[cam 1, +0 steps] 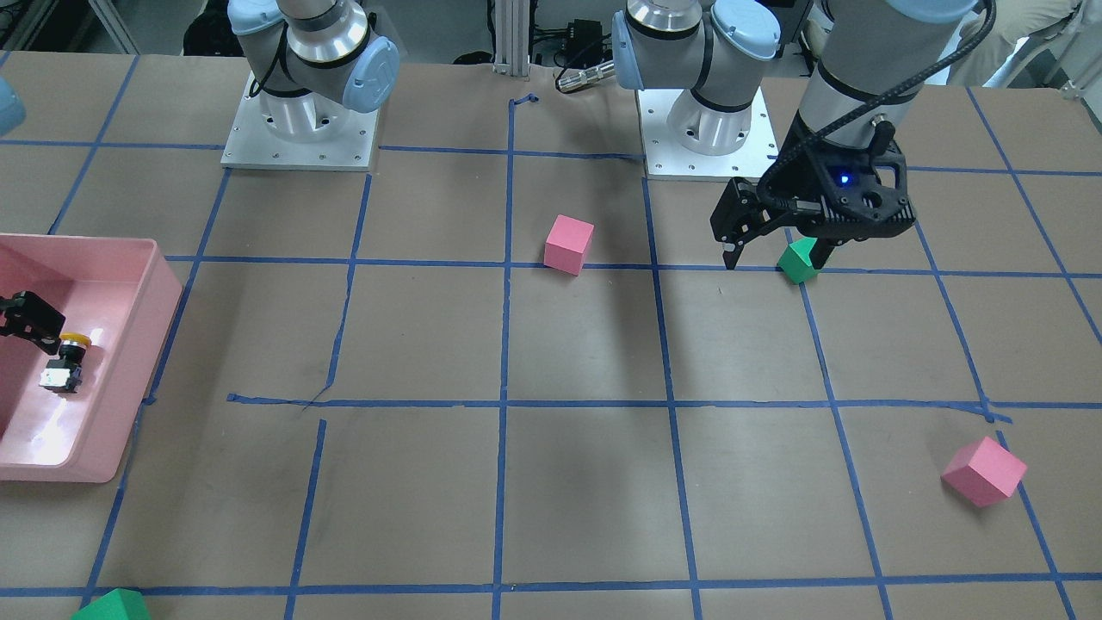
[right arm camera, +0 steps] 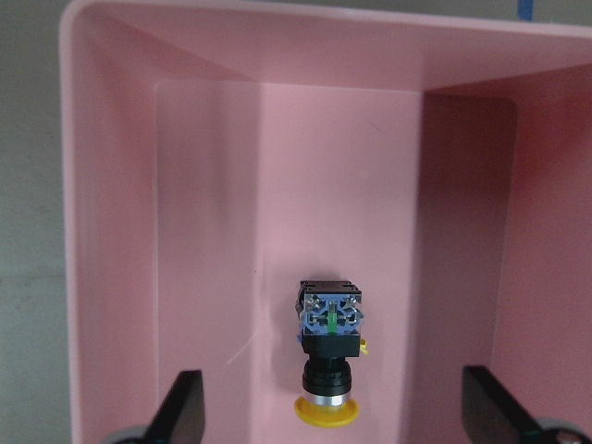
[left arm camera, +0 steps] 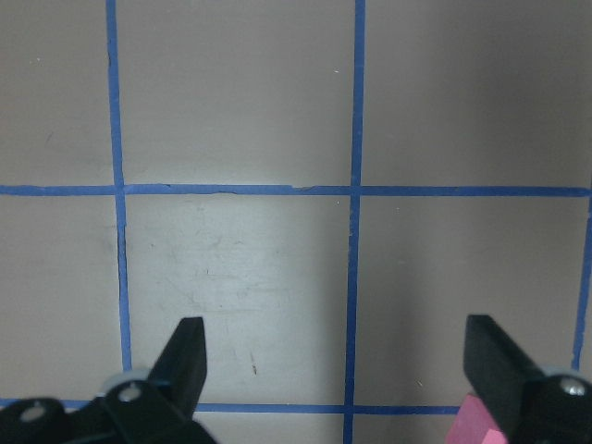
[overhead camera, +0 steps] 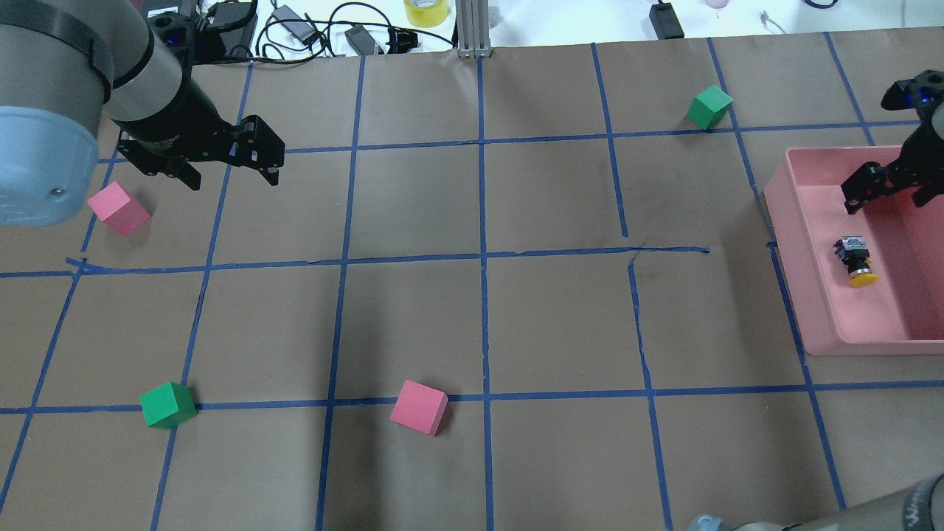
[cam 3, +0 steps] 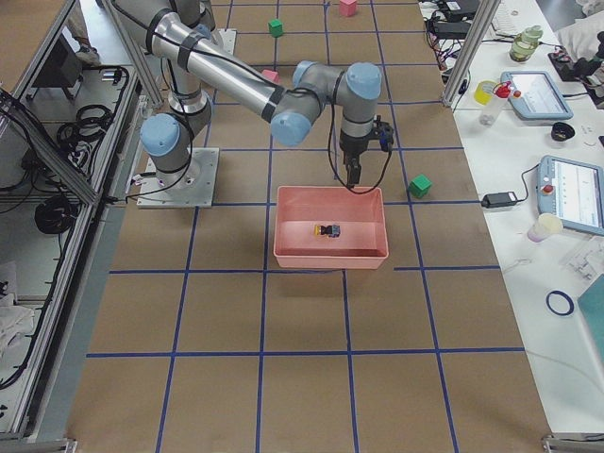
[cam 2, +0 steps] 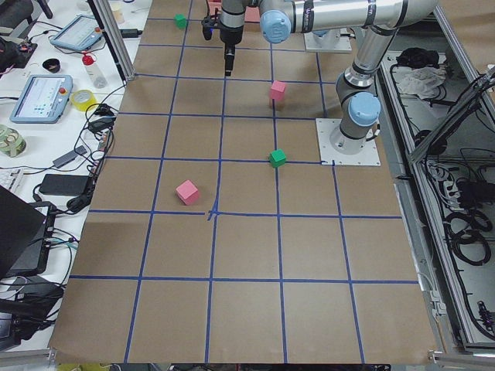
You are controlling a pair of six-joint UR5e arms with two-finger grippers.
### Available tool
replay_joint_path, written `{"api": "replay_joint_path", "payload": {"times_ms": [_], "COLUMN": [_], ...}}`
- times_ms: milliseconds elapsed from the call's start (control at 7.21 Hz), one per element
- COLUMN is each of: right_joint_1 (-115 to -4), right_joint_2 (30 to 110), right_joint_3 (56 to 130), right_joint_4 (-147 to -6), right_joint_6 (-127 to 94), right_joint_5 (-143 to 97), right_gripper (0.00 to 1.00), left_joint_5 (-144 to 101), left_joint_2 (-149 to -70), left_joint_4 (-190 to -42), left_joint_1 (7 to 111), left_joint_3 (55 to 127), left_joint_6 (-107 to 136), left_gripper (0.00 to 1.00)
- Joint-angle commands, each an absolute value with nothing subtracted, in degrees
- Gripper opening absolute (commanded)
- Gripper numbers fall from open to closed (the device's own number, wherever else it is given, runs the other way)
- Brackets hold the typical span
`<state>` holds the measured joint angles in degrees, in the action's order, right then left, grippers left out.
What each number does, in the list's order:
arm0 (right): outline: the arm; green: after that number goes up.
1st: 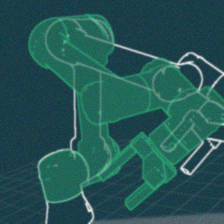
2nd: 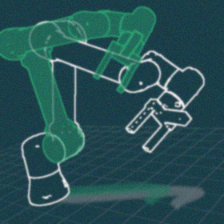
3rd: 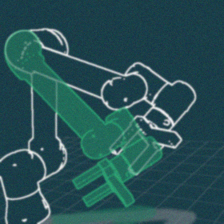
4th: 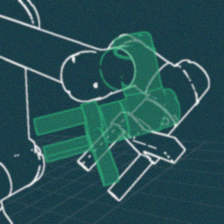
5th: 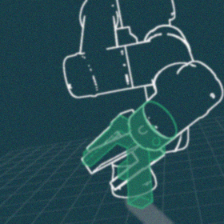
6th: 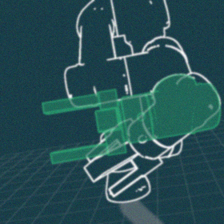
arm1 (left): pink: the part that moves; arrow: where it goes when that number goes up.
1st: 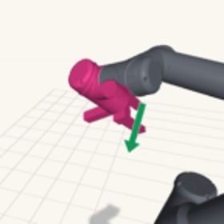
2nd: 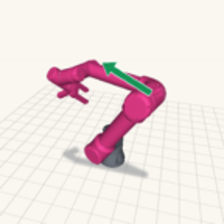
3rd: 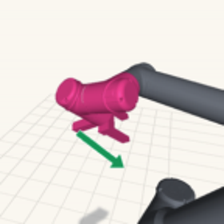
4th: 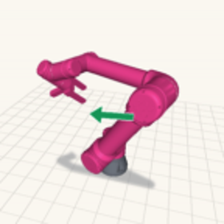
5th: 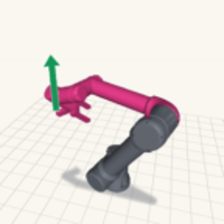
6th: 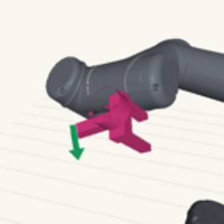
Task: Align button upright
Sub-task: 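Move the right gripper over the pink bin above the button switch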
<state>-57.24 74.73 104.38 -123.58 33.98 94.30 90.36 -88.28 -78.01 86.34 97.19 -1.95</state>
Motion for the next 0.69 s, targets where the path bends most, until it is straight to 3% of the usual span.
{"api": "replay_joint_path", "payload": {"times_ms": [0,555], "right_joint_1": [-56.43,-56.43], "right_joint_2": [72.69,70.32], "right_joint_3": [105.29,105.47], "right_joint_4": [-124.80,-127.68], "right_joint_6": [34.98,35.77], "right_joint_5": [94.31,94.39], "right_gripper": [0.96,0.96], "left_joint_5": [90.88,90.79], "left_joint_2": [-88.24,-88.33], "left_joint_4": [-78.13,-78.31], "left_joint_1": [86.31,86.31], "left_joint_3": [97.21,97.47], "left_joint_6": [-1.93,-2.55], "left_gripper": [1.00,1.00]}}
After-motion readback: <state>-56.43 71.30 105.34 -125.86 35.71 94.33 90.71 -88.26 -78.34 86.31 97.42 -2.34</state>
